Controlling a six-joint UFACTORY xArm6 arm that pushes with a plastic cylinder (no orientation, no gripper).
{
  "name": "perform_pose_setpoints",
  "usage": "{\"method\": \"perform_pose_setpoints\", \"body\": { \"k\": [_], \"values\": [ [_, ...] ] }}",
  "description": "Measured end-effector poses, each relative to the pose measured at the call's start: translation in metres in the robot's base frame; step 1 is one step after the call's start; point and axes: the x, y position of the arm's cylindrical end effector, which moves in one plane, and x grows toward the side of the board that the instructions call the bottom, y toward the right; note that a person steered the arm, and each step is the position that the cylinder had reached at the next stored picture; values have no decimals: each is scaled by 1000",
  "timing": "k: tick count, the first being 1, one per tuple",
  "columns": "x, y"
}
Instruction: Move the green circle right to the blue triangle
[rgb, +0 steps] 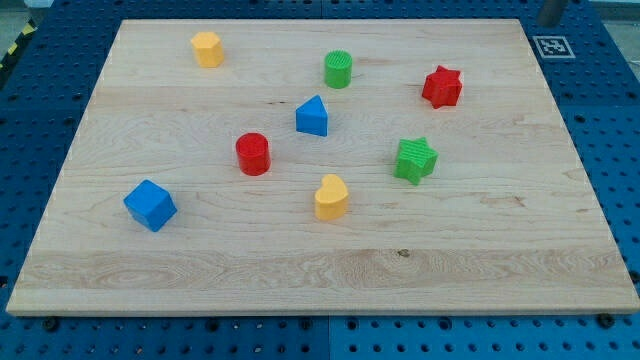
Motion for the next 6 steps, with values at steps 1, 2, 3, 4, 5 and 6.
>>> {"method": "perform_pose_setpoints", "body": {
  "k": [1,2,3,4,5,6],
  "values": [
    [33,-16],
    [46,-44],
    [46,-88],
    [46,-89],
    [46,-150],
    [46,-199]
  ]
}}
